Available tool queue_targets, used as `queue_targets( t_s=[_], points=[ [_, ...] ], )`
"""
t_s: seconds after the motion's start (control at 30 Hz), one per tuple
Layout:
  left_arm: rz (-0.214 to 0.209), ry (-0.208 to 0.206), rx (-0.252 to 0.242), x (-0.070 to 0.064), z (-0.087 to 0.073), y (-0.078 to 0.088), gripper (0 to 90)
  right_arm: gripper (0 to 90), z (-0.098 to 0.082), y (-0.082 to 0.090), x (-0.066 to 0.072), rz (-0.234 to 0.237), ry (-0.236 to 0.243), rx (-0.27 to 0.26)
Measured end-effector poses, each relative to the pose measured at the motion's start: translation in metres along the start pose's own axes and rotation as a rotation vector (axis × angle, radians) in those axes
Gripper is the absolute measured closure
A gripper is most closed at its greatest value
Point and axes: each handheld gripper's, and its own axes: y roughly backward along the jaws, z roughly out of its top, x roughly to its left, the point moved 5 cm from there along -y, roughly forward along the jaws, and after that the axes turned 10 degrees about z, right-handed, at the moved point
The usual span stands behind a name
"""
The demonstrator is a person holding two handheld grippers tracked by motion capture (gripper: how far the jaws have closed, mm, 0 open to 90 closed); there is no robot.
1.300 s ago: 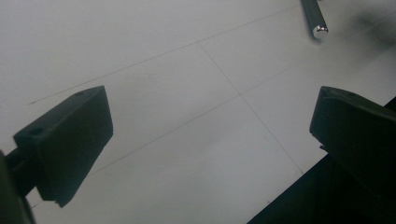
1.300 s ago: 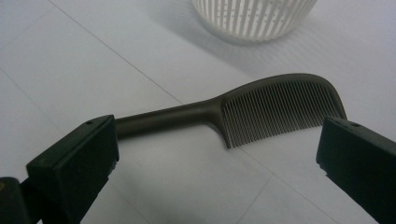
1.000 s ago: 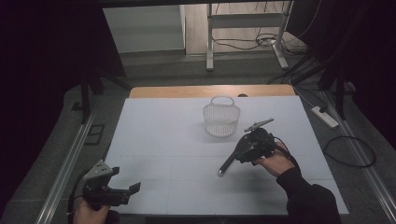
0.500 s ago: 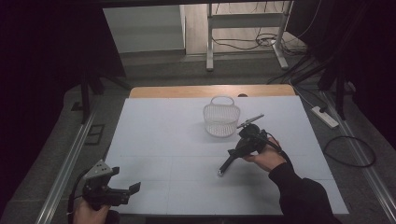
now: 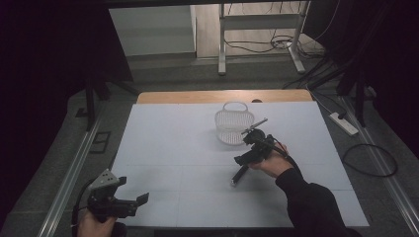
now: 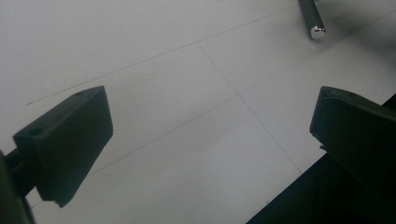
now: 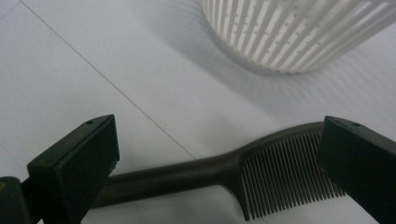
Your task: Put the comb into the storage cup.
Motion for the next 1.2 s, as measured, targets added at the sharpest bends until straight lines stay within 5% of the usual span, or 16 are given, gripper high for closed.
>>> queue_targets(
  t_s=[0.13, 0.23, 0.27, 0.3, 0.37, 0.7, 1.2],
  points=[
    [-0.001, 0.000, -0.001, 0.000, 0.000, 0.000, 0.0, 4.4, 0.003, -0.003, 0.001, -0.003, 0.012, 0.002],
    [0.000, 0.000, -0.001, 0.000, 0.000, 0.000, 0.0, 17.8, 0.003, -0.003, 0.003, 0.008, 0.030, 0.002],
    [-0.001, 0.001, -0.001, 0.000, 0.000, 0.000, 0.0, 32.0, 0.003, -0.003, 0.004, 0.020, 0.050, -0.002],
    [-0.001, 0.001, -0.001, 0.000, 0.000, 0.000, 0.0, 32.0, 0.003, -0.003, 0.004, 0.020, 0.050, -0.002],
    [-0.002, 0.000, -0.002, 0.000, 0.000, 0.000, 0.0, 49.9, 0.004, -0.001, 0.008, 0.044, 0.074, -0.004],
    [-0.003, 0.001, -0.002, 0.000, 0.000, 0.000, 0.0, 87.8, 0.002, -0.007, 0.013, 0.126, 0.104, 0.041],
    [-0.009, -0.001, -0.003, 0.000, 0.000, 0.000, 0.0, 89.3, -0.012, -0.031, 0.012, 0.090, 0.128, 0.108]
  ],
)
